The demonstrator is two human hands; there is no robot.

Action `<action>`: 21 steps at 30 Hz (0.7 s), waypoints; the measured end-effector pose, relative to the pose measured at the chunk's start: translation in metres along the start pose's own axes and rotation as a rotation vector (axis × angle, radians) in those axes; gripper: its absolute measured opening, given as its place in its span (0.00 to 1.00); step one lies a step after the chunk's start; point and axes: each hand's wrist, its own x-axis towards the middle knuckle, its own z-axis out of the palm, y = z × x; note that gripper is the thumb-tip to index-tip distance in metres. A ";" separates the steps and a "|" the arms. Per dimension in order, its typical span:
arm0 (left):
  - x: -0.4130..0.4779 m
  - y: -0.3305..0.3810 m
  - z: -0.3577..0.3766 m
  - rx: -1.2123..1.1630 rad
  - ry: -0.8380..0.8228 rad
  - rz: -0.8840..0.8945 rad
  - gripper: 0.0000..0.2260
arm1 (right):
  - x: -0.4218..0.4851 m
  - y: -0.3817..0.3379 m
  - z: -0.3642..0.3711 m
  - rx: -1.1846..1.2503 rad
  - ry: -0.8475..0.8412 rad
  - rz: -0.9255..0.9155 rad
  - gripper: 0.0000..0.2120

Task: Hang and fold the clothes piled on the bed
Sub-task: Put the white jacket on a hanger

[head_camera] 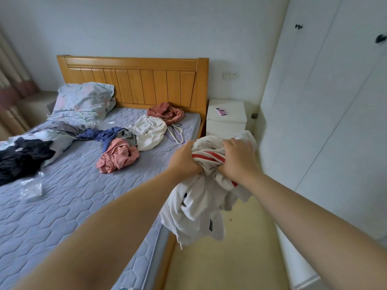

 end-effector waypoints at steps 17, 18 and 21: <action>0.211 -0.145 -0.087 0.058 -0.004 -0.258 0.33 | 0.282 -0.053 0.138 0.090 -0.113 -0.246 0.25; 0.225 -0.157 -0.099 0.080 -0.013 -0.283 0.34 | 0.303 -0.061 0.149 0.088 -0.126 -0.280 0.26; 0.261 -0.191 -0.128 0.150 -0.017 -0.353 0.35 | 0.359 -0.087 0.179 0.111 -0.183 -0.358 0.29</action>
